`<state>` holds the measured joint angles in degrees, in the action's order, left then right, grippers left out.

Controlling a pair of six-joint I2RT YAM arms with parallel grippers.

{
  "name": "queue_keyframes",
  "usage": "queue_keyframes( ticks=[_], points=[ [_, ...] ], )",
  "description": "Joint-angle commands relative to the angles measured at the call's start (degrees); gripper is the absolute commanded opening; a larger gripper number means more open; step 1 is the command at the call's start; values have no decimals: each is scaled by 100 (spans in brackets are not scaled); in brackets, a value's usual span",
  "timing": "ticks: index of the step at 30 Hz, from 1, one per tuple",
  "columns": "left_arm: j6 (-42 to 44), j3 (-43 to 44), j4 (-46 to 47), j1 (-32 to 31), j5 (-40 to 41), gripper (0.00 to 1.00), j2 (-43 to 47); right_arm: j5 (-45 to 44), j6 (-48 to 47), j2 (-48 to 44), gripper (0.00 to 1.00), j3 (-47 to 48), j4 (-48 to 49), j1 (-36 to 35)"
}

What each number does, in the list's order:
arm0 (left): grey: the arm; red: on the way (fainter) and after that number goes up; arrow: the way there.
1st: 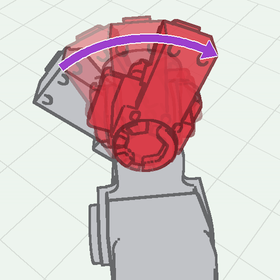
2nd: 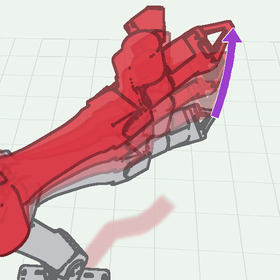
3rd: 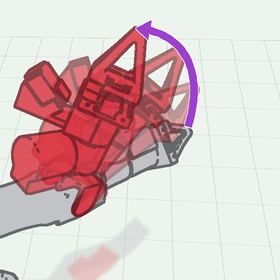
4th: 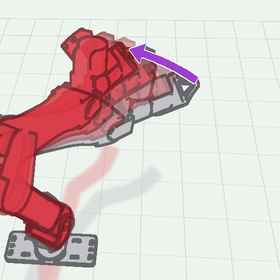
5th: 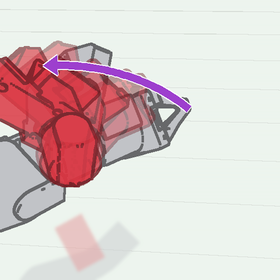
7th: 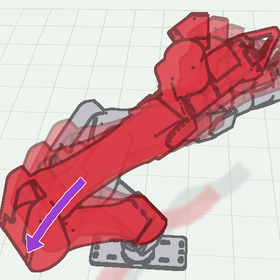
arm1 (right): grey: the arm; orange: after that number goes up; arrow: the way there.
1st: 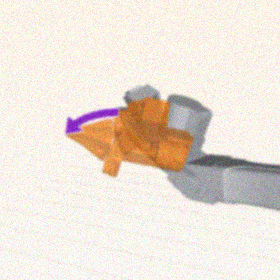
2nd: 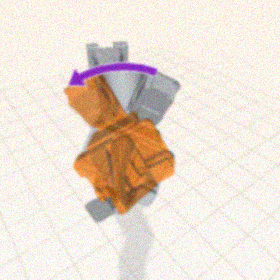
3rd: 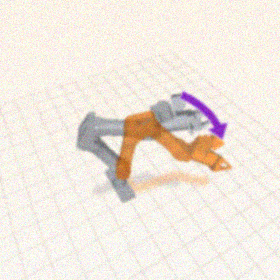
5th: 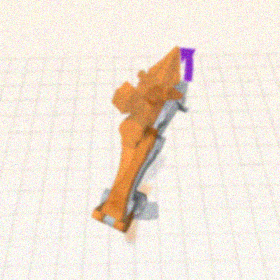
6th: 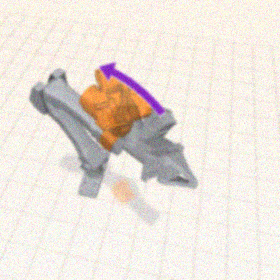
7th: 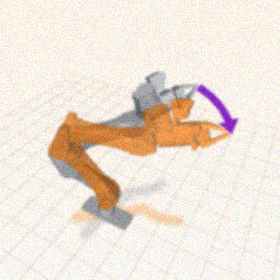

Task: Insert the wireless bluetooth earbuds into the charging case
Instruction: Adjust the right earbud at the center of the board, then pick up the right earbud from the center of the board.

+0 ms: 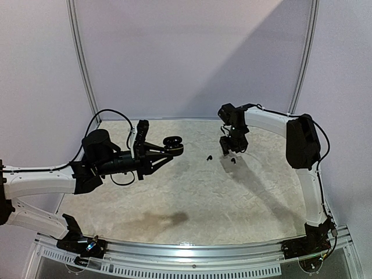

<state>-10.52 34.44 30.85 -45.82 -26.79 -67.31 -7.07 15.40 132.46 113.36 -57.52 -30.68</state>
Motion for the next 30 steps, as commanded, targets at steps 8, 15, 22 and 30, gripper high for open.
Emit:
queue_keyframes(
  ticks=[8,15,22,30],
  points=[
    [77,76,97,82,-85,0,18,-206,-275,758,51,373,-349,22],
    [81,62,93,82,-90,0,49,-269,-331,748,37,245,-427,28],
    [94,42,88,73,-82,0,69,-333,-344,684,28,177,-472,64],
    [94,30,69,74,-81,0,72,-409,-359,652,29,114,-639,65]
  ],
)
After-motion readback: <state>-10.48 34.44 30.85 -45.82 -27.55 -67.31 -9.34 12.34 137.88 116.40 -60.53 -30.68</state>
